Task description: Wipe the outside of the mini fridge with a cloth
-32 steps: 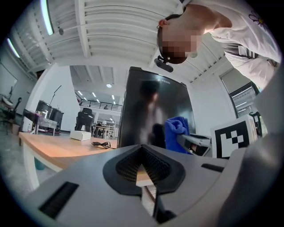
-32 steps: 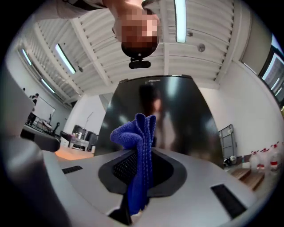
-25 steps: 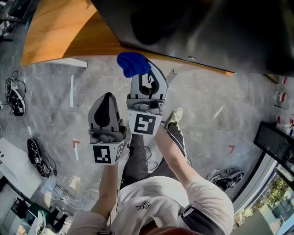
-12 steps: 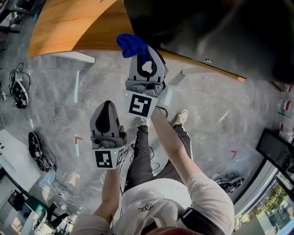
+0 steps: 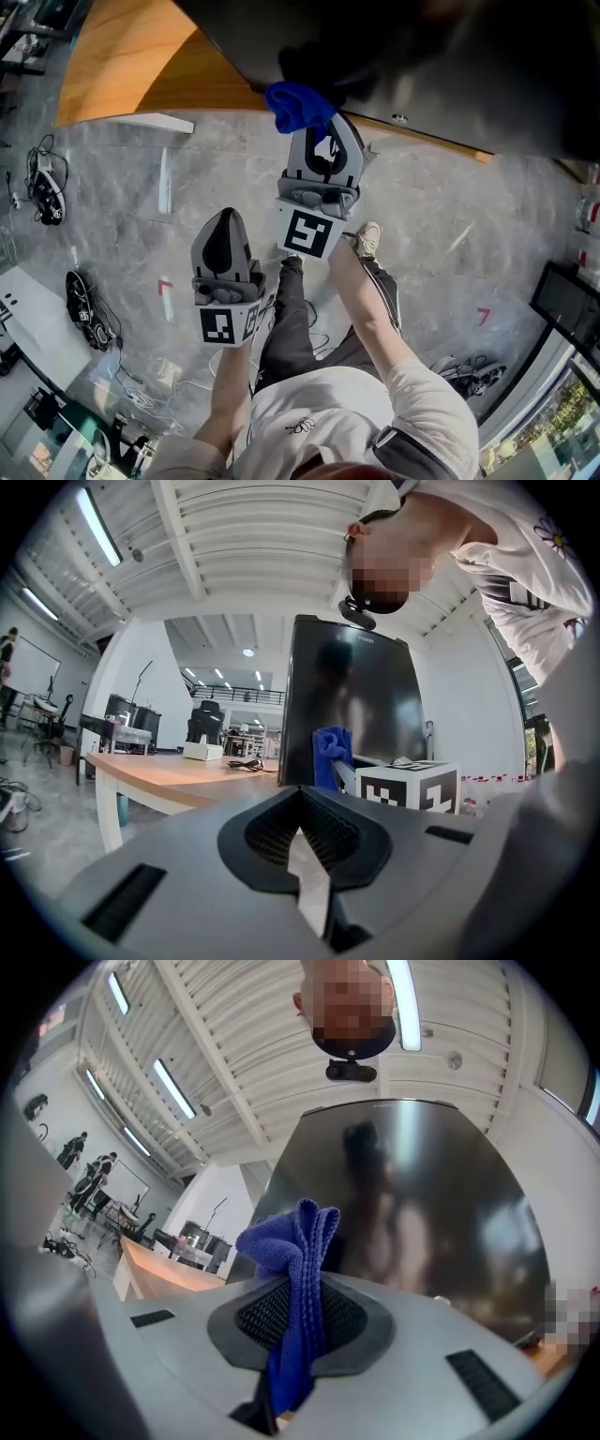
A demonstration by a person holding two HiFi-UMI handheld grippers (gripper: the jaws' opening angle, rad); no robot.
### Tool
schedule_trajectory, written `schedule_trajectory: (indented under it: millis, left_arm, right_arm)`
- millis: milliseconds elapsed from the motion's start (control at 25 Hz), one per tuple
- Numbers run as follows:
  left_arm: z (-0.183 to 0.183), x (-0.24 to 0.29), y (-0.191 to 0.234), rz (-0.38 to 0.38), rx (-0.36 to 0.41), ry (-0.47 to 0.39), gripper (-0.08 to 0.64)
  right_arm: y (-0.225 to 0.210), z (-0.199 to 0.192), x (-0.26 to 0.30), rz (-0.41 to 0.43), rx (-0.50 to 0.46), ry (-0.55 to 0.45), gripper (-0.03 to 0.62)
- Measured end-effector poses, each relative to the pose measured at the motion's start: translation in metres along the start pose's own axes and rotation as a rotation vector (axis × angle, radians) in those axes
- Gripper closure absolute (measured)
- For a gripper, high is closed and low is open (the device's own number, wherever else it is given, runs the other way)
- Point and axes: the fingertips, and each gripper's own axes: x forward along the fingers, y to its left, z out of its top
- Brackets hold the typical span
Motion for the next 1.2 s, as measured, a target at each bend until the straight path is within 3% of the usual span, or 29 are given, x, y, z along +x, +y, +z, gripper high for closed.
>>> schedule_trajectory:
  millis: [440,840,1200]
  left_arm:
    - [0.011,0.041,-0.102,-0.174,-0.024,-0.017,0.555]
    - [0.009,0.060,-0.185,-0.307,-0.021,-0.008,0.555]
    - [0.010,0.073,-0.221,-0.345,-0.018,-0.022,0.555]
  right_arm:
    - [-0.138,0.009,-0.046,-0.185,-0.058,-0.027,0.531]
    - [-0.287,-0.018,-0.097,-0.449,-0.118,0.050,0.531]
    - [-0.365,-0.037,-0.117,-0.614,-0.110,0.077,0.531]
